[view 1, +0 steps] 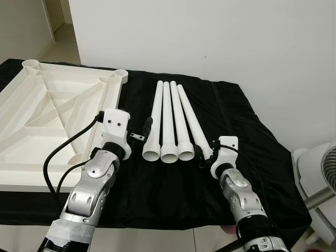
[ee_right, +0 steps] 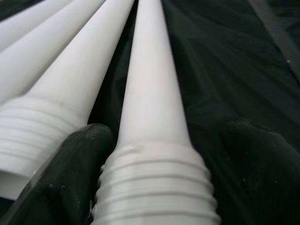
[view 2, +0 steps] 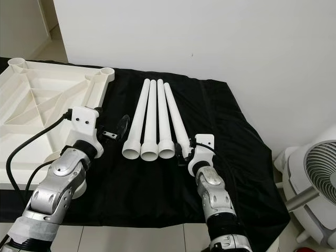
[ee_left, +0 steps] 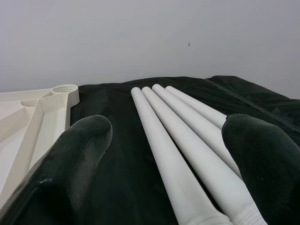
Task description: Building children table
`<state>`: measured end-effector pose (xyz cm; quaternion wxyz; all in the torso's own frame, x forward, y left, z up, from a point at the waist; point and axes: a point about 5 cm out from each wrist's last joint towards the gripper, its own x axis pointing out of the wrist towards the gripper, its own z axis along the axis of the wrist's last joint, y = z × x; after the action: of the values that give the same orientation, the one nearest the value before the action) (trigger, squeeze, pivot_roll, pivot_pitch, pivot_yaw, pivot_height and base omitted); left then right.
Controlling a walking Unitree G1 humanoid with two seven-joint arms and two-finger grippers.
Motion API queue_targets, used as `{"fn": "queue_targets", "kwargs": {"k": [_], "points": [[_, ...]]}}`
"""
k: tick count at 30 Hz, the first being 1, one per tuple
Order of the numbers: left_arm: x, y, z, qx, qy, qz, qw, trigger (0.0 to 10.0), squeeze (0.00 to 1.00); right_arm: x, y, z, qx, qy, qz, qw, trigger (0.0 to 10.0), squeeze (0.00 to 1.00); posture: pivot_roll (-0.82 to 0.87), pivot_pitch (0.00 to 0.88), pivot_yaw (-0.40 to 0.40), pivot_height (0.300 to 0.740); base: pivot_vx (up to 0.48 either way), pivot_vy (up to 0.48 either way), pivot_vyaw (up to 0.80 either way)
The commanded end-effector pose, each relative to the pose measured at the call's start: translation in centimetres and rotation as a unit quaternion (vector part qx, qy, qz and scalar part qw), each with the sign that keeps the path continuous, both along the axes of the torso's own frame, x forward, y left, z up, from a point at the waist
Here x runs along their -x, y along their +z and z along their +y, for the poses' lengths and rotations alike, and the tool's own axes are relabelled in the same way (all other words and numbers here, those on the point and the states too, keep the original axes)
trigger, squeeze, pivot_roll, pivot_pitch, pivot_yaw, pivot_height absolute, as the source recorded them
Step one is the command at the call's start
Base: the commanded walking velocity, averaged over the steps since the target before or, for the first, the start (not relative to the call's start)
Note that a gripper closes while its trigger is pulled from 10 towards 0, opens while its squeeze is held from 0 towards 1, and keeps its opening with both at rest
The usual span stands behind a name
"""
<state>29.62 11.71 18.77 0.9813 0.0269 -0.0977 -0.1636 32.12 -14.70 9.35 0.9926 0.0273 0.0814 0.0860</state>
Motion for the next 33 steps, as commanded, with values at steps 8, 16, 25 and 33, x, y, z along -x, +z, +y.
{"fn": "queue_targets", "kwargs": {"k": [8, 16, 25, 33], "points": [[0.2, 0.4, -0.8, -0.008, -0.047, -0.004, 0.999, 10.0, 0.00, 0.1, -1.2, 0.2, 0.002, 0.038, 0.051, 0.998, 3.6, 0.00, 0.02, 0.000, -0.090, 0.740, 0.000, 0.000, 0.00], [-0.2, 0.7, -0.6, -0.014, -0.042, -0.007, 0.999, 10.0, 0.00, 0.1, -1.0, -0.2, 0.011, 0.022, 0.049, 0.998, 0.0, 0.00, 0.02, 0.000, -0.096, 0.740, 0.000, 0.000, 0.00], [-0.2, 0.9, -1.1, -0.001, -0.071, 0.000, 0.997, 10.0, 0.00, 0.5, -0.4, -1.1, -0.023, -0.012, 0.010, 1.000, 0.0, 0.00, 0.02, 0.000, -0.089, 0.740, 0.000, 0.000, 0.00], [-0.2, 1.0, -1.2, 0.013, -0.098, 0.011, 0.995, 10.0, 0.00, 0.8, 1.7, -2.0, -0.021, -0.080, -0.099, 0.992, 10.0, 0.00, 0.01, 0.000, -0.085, 0.740, 0.000, 0.000, 0.00]]}}
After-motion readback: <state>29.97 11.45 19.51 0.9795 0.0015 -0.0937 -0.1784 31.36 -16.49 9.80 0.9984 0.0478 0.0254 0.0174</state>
